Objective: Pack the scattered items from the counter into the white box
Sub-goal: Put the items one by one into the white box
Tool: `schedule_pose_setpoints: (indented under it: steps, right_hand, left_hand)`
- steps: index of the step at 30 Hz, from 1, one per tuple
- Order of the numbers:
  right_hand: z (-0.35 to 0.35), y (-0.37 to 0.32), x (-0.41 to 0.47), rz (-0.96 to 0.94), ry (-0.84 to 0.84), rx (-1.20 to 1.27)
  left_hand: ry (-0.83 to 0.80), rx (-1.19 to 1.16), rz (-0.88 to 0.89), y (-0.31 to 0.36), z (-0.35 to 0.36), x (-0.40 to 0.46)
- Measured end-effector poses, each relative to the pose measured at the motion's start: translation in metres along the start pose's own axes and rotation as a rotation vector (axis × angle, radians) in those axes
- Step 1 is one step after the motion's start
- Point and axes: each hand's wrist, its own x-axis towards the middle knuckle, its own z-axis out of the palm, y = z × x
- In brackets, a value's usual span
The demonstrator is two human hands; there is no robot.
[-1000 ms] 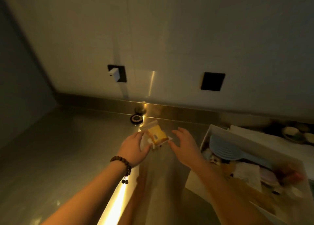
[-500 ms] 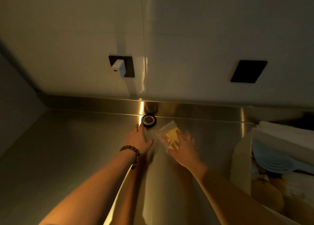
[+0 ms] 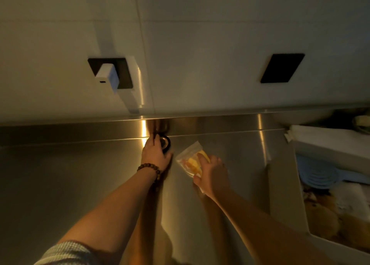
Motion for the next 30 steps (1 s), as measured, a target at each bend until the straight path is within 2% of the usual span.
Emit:
schedule_pose_setpoints:
  steps: [6,9,13,18,24,30]
  right_hand:
    - [-0.012,0.003,-0.017,-0.003,0.061,0.1]
    - [-0.042,0.007,-0.017,-0.012,0.098,0.155]
    - [-0.117,0.034,-0.012,-0.028,0.25,0.17]
    - [-0.209,0.124,-0.034,0.001,0.378,0.191]
    - [-0.261,0.247,-0.092,0.022,0.326,0.164]
    - [-0.259,0.316,-0.134,-0.118,0.045,0.112]
  left_hand:
    - [0.009,-0.026,-0.048,0.007,-0.004,0.0]
    - [0.034,-0.095,-0.038,0.019,-0.011,-0.011]
    - [0.104,-0.172,0.095,0.065,-0.035,-0.024]
    - [0.126,-0.262,0.285,0.153,-0.065,-0.051]
    - [0.058,-0.344,0.447,0.257,-0.062,-0.104]
    - [0.045,-0.303,0.487,0.33,-0.026,-0.148]
